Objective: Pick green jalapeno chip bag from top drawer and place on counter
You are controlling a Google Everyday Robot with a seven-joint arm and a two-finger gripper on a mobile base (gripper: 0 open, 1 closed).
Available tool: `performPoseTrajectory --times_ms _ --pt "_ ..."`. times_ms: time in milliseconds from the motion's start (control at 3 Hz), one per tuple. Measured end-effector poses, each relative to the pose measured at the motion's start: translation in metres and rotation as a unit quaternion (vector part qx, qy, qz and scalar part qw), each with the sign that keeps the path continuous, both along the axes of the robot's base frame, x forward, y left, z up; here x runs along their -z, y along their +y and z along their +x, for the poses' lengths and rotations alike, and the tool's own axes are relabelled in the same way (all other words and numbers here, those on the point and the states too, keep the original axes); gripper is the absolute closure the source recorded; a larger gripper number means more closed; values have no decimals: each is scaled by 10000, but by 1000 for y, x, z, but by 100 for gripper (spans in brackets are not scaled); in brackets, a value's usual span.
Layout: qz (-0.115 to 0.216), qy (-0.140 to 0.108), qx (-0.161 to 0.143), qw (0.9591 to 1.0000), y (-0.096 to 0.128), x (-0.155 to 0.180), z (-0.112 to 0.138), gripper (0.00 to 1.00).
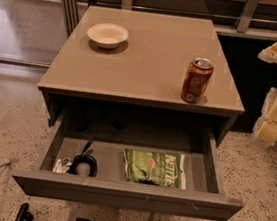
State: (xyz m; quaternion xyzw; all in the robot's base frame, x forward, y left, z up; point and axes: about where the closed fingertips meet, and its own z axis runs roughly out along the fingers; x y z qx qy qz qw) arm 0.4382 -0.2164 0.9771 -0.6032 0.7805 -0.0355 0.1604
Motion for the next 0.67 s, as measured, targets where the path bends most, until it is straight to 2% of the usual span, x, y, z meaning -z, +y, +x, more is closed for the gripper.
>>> performPoseTrajectory --times_ms 333,667 --pt "0 0 0 10000 0 0 0 1" --pt "1 0 0 10000 0 0 0 22"
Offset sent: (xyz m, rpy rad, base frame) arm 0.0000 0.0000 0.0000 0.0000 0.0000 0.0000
